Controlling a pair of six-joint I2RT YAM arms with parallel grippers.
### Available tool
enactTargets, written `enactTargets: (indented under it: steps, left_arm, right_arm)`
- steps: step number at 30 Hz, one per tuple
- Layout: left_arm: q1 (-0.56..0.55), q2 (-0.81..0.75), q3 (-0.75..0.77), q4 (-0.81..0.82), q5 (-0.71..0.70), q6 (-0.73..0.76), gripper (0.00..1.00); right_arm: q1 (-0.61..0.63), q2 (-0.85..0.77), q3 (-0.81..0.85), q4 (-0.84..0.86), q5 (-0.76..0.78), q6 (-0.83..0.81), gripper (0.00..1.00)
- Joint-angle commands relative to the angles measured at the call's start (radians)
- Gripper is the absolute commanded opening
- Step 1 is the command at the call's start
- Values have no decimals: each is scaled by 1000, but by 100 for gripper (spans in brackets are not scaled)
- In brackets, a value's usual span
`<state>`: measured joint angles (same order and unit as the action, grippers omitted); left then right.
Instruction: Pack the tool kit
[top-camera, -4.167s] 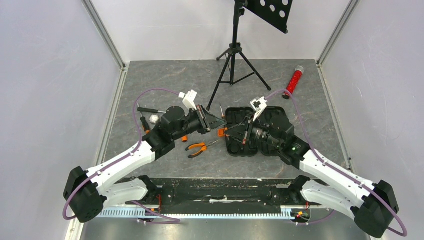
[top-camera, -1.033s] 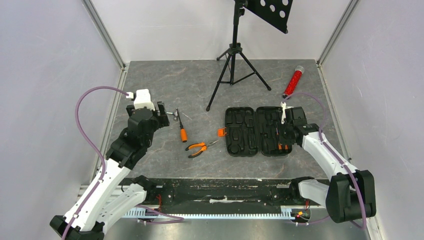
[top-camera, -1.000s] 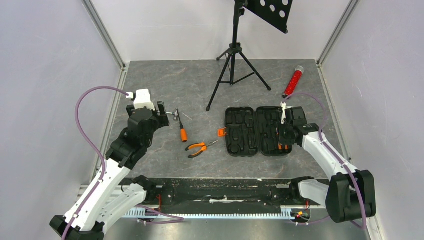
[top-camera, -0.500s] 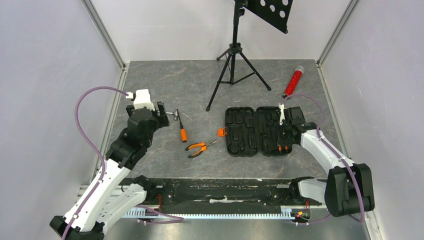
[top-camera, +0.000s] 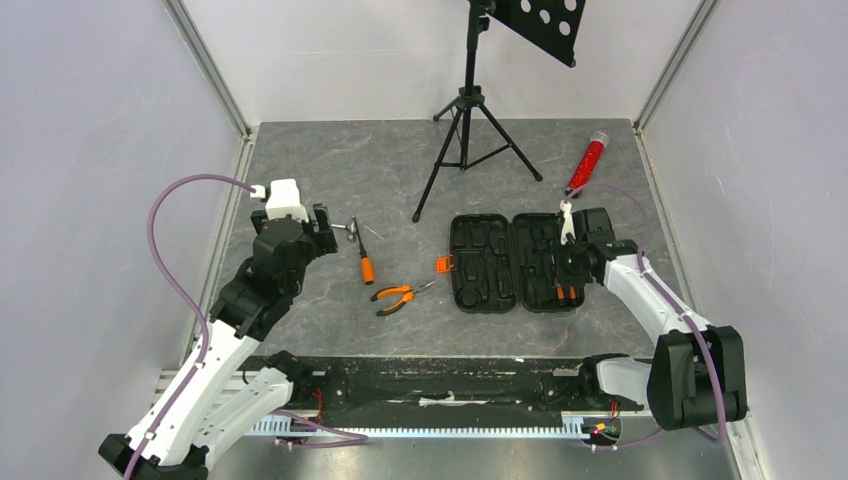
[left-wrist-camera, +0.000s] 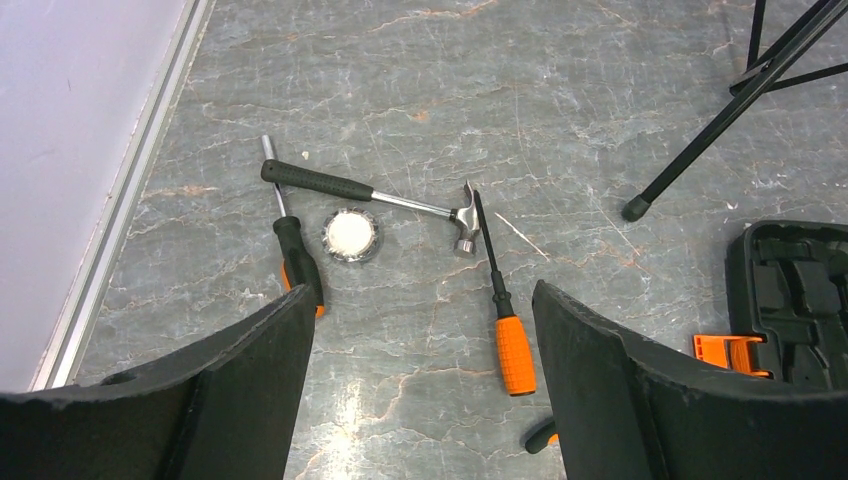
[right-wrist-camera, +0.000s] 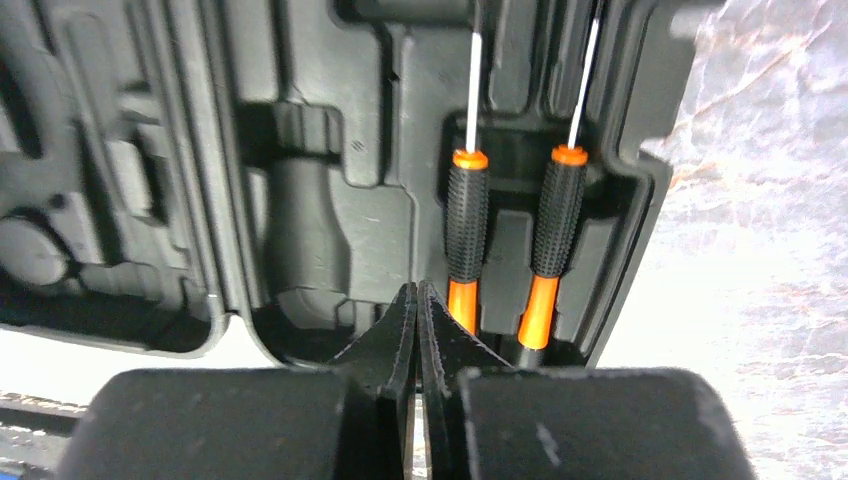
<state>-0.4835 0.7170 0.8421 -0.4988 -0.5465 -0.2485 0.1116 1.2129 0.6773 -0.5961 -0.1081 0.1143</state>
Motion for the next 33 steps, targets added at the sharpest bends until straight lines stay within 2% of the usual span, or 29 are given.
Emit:
enactTargets:
  steps: [1,6,14,33]
  left_arm:
    - [3,-7,0,43,-7,38,84]
    - [3,-9,0,42,-8,40,84]
    - [3,-13,0,43,-12,38,84]
    - [3,-17,-1,43,-16,40,84]
  right_arm:
    - [-5,-41,129,-8,-59,-23,4]
    - [-5,-39,179,-79,39,-54,5]
    - [-4,-24,98,-83,87,-72,4]
    - [-5,30,32,-32,48,-76,3]
